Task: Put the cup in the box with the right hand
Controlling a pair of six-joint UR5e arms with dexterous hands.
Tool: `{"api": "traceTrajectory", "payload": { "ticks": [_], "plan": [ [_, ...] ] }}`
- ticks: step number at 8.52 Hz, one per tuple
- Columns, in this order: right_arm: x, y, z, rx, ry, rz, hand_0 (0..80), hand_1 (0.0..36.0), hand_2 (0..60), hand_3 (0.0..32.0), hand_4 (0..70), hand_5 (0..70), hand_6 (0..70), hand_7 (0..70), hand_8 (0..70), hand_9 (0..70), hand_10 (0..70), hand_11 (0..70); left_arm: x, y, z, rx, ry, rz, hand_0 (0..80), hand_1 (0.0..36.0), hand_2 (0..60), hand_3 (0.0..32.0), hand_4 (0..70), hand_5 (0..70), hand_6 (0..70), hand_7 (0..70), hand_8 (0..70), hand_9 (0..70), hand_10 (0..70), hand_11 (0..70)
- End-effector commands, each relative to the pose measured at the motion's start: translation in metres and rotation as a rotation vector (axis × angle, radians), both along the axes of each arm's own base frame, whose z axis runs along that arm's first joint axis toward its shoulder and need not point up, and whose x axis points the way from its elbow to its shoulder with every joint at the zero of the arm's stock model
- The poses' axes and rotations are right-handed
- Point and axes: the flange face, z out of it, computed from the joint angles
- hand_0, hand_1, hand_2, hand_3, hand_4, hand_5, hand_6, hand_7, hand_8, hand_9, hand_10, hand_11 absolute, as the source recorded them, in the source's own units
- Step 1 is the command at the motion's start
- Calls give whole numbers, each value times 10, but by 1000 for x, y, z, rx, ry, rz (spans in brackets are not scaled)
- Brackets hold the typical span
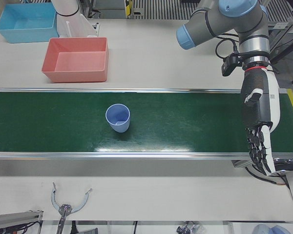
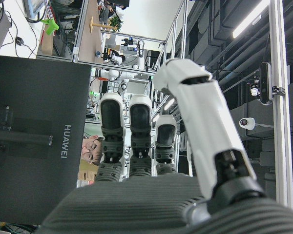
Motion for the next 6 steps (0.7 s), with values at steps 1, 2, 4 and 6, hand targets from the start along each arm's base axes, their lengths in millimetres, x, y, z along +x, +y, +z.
{"api": "traceTrajectory", "payload": {
  "ticks": [1,2,4,6],
  "plan": [
    [0,0,-1,2,0,-1,800,360,355,0,315,211,224,700,444,563,339,511,1,0,0,-1,0,1,0,0,0,0,0,0,0,0,0,0,0,0],
    [0,0,-1,2,0,-1,800,360,354,0,313,211,222,700,443,562,337,509,0,0,0,0,0,-1,0,0,0,0,0,0,0,0,0,0,0,0],
    [0,0,-1,2,0,-1,800,360,356,0,318,211,225,700,445,565,341,514,1,0,0,0,0,1,0,0,0,0,0,0,0,0,0,0,0,0],
    [0,0,-1,2,0,-1,800,360,349,0,315,211,223,700,443,563,339,512,0,0,0,-1,0,1,0,0,0,0,0,0,0,0,0,0,0,0]
  ]
}}
